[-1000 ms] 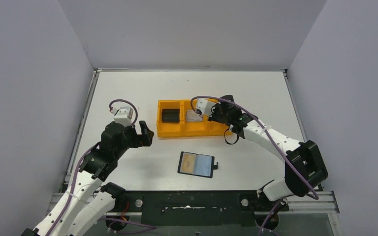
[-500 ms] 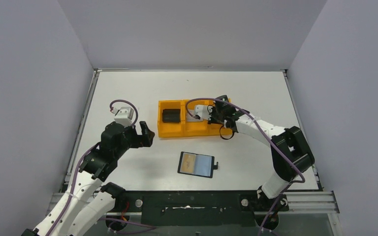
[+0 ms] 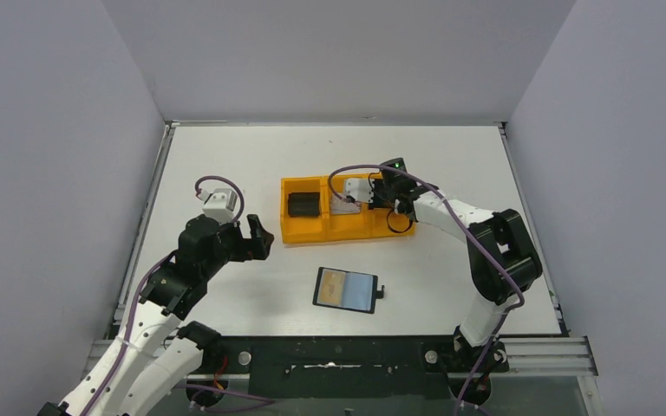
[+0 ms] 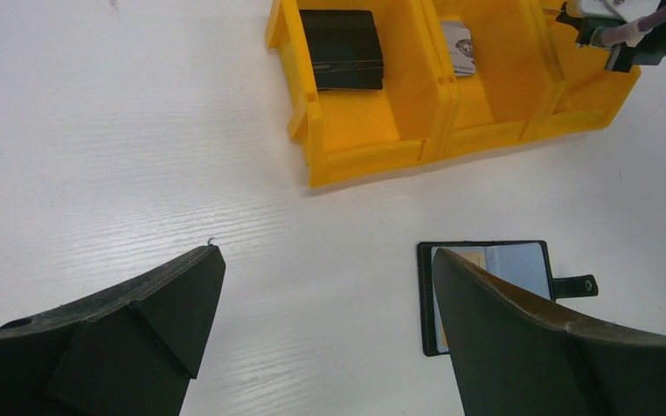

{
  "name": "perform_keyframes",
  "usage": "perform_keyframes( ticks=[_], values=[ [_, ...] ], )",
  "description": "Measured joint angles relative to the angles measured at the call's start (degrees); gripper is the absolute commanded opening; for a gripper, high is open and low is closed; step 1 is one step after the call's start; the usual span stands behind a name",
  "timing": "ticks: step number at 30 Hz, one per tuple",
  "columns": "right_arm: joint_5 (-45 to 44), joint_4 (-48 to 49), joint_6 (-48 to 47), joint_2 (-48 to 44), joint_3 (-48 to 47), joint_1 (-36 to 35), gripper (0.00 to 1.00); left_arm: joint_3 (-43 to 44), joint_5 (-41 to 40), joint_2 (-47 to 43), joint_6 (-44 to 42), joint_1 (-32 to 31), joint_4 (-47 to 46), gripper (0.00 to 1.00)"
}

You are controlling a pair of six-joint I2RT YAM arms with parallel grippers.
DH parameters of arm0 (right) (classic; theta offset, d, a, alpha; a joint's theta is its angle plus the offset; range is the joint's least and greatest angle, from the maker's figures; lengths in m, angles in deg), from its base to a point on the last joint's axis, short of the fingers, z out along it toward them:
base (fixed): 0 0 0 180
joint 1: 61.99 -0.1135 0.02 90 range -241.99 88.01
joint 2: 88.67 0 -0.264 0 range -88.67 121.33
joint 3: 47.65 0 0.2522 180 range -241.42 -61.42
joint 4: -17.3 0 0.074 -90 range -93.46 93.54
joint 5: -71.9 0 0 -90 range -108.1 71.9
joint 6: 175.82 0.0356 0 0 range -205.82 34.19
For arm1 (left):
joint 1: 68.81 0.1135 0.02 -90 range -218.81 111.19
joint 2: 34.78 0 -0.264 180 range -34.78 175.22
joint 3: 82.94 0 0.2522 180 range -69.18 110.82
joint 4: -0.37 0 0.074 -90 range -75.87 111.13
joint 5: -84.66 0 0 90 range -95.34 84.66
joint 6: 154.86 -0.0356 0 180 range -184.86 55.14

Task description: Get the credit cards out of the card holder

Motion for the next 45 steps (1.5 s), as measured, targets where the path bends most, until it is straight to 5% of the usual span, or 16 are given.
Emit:
perform_keyframes(
  ticks=[24,45],
  values=[
    [4.85,7.69,-6.78,5.75,0.17,3.04,0.09,-0.35,0.35,0.04,0.00,0.00,-0.02,0.93],
    [5.75,7.72,1.88,2.29,2.21,3.37,0.48,-0.35,0.66,0.70,-0.02,0.00,-0.02,0.93]
  ],
)
